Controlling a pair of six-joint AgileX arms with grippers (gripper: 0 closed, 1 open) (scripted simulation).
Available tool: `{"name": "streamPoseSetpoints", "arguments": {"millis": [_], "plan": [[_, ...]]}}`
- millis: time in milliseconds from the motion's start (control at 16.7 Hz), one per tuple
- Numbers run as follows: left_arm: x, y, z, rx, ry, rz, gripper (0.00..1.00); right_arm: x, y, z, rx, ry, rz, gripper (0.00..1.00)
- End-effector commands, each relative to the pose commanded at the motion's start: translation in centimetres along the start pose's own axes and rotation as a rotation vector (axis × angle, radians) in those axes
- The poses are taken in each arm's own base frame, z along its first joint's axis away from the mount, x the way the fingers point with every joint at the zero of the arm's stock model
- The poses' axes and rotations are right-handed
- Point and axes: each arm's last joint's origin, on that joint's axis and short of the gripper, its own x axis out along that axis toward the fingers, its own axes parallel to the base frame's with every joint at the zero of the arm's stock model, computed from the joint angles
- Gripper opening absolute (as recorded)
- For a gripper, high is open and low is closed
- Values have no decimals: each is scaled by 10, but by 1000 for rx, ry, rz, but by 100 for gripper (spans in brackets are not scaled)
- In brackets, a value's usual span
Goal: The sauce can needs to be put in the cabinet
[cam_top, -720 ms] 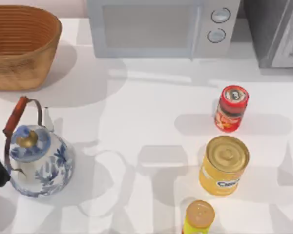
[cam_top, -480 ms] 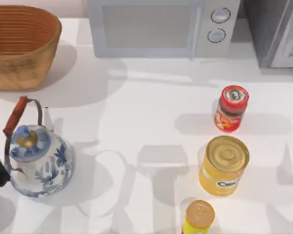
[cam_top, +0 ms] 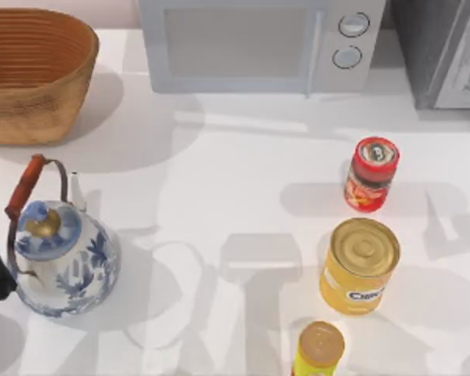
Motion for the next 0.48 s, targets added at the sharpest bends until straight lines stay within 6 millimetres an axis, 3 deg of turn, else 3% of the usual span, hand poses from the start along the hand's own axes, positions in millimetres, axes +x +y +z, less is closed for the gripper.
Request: {"name": "streamPoseSetpoints", "arguments": {"millis": [240, 480], "plan": [[0, 0, 0, 0, 0, 0, 100, 63, -26, 10, 29, 64, 197, 100], [0, 0, 0, 0, 0, 0, 100, 135, -53, -17, 70, 104, 468, 100]]}}
